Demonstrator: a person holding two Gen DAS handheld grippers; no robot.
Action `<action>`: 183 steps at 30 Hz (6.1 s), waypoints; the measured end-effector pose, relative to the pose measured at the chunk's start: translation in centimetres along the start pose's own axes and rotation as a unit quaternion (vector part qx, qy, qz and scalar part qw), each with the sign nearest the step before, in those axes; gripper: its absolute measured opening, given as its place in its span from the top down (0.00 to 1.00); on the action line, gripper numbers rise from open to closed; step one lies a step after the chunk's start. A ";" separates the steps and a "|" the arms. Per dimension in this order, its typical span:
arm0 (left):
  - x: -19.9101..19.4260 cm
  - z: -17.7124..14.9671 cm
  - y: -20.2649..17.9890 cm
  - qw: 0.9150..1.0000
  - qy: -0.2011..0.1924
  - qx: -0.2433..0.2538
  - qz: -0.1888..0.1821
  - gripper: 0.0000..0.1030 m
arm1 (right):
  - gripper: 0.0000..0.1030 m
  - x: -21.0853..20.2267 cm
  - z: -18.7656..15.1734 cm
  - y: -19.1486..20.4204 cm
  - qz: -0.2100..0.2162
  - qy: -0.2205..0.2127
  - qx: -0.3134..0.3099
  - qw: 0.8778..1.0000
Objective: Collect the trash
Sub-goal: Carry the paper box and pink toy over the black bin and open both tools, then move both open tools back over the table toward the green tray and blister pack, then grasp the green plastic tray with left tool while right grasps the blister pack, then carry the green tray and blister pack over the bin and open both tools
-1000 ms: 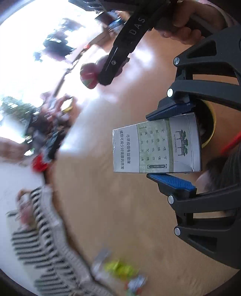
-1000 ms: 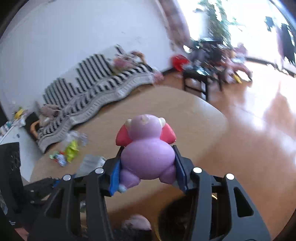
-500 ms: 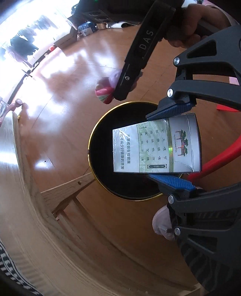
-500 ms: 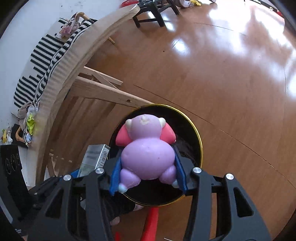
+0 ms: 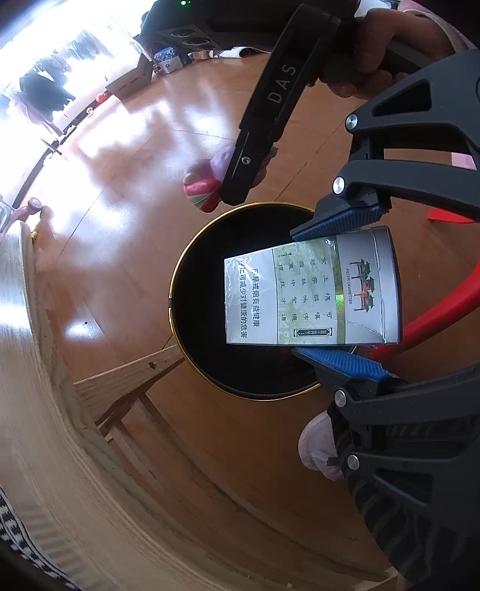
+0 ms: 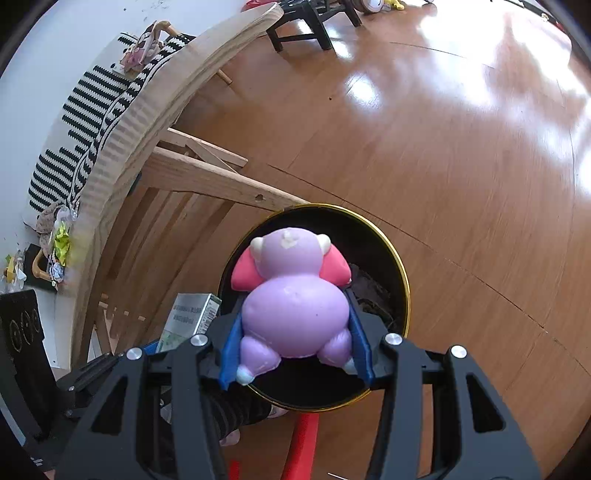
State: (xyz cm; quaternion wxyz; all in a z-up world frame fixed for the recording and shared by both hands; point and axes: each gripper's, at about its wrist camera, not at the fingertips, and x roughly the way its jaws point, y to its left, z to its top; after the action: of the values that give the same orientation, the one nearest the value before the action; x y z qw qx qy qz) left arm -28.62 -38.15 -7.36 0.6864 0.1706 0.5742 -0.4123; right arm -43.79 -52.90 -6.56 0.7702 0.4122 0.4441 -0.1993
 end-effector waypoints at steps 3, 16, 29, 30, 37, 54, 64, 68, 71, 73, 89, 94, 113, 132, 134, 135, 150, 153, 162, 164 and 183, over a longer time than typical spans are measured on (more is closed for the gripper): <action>0.2 -0.1 0.0 1.000 0.009 0.001 -0.004 0.45 | 0.51 0.1 0.0 -0.2 0.017 0.002 0.016 1.000; 0.2 -0.5 1.3 0.998 -0.004 -0.053 -0.012 0.06 | 0.06 -2.4 0.9 -0.6 -0.021 -0.067 0.049 0.996; -17.2 -2.0 11.6 0.974 -0.183 -0.136 0.007 0.06 | 0.06 -3.0 3.2 12.6 0.043 -0.141 -0.073 0.986; -18.4 -2.4 13.5 0.970 -0.192 -0.152 0.019 0.06 | 0.06 -2.9 3.4 14.9 0.053 -0.141 -0.093 0.984; -26.2 -6.8 28.9 0.926 -0.234 -0.259 0.145 0.06 | 0.06 -1.4 2.4 29.6 0.071 -0.143 -0.256 0.954; -27.4 -1.5 54.3 0.924 -0.137 -0.247 0.258 0.06 | 0.06 14.4 8.7 54.0 0.012 -0.065 -0.459 0.886; -23.2 2.5 58.1 0.956 -0.093 -0.147 0.238 0.06 | 0.06 26.8 10.1 61.5 -0.049 0.003 -0.519 0.854; -22.3 3.2 58.0 0.964 -0.081 -0.093 0.235 0.06 | 0.06 29.1 10.6 62.1 -0.048 0.020 -0.514 0.856; -22.2 4.2 58.3 0.966 -0.076 -0.077 0.236 0.06 | 0.06 30.1 11.3 61.8 -0.040 0.044 -0.494 0.867; -21.9 5.2 58.6 0.969 -0.075 -0.068 0.223 0.06 | 0.06 30.4 11.8 61.6 -0.035 0.050 -0.492 0.869; -21.3 5.3 58.5 0.966 -0.128 -0.114 0.193 0.05 | 0.05 30.3 13.5 60.4 -0.019 0.076 -0.529 0.845; -21.3 5.1 58.4 0.961 -0.143 -0.124 0.199 0.05 | 0.05 30.3 13.5 60.3 -0.018 0.074 -0.529 0.845; -25.7 2.6 52.5 0.942 -0.166 -0.148 0.253 0.69 | 0.70 20.4 12.3 56.8 0.045 0.007 -0.496 0.867; -29.5 4.0 19.2 0.970 -0.214 -0.015 0.111 0.69 | 0.70 -9.5 9.9 37.8 0.098 -0.104 -0.404 0.903; -27.4 3.6 14.3 0.976 -0.204 0.003 0.080 0.69 | 0.70 -11.6 9.4 34.9 0.092 -0.110 -0.393 0.908; -26.2 3.5 12.1 0.979 -0.196 0.010 0.062 0.69 | 0.70 -12.6 9.0 33.1 0.087 -0.112 -0.386 0.911; -6.5 0.2 -0.3 0.997 -0.071 -0.004 -0.030 0.69 | 0.69 -8.0 2.2 9.2 0.039 -0.035 -0.206 0.977; -2.7 -1.5 -0.5 0.999 -0.052 0.010 -0.014 0.69 | 0.69 -6.0 1.5 7.3 0.040 -0.020 -0.177 0.983; -0.5 -1.5 -0.8 0.999 -0.026 0.025 -0.020 0.69 | 0.69 -1.0 1.1 5.5 0.027 0.023 -0.134 0.990; -0.6 -1.4 -0.5 0.999 -0.027 0.020 -0.025 0.69 | 0.69 -0.8 0.9 5.7 0.025 0.023 -0.134 0.990; -0.5 -2.1 -0.9 0.999 -0.041 0.016 -0.022 0.06 | 0.13 -1.9 2.0 3.6 0.012 0.017 -0.093 0.995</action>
State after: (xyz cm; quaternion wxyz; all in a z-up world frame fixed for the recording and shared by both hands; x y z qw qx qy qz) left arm -30.65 -37.08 -7.31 0.6968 0.1518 0.5429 -0.4434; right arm -41.32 -52.55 -2.80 0.7995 0.3476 0.4691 -0.1412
